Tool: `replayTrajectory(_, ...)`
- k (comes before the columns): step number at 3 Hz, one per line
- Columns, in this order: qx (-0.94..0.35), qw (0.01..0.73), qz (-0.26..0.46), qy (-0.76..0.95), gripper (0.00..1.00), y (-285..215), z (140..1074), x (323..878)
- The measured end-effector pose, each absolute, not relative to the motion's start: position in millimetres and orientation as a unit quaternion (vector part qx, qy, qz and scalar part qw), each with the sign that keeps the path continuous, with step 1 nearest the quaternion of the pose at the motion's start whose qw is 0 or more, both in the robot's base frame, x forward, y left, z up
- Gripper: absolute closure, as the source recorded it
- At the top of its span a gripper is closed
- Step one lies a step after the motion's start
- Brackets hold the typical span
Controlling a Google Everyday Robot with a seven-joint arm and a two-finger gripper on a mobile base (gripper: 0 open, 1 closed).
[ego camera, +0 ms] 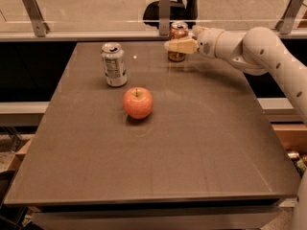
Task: Pick orange can
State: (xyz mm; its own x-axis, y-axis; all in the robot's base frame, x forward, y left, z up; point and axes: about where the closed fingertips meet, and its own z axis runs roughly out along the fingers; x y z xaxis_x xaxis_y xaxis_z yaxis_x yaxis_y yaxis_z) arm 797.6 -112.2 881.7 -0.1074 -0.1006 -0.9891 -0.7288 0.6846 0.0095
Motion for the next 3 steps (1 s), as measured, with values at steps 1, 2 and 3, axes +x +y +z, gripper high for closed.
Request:
replayTrajectory(1, -0.299, 0.597, 0.264, 0.696, 0.41, -108.9, 881.1, 797.8)
replayTrajectory(2, -0.3, 0.596, 0.266, 0.695, 0.65, -105.8, 880.6, 798.0)
replayTrajectory(3, -0.301, 0.596, 0.268, 0.695, 0.88, -102.6, 880.0, 798.2)
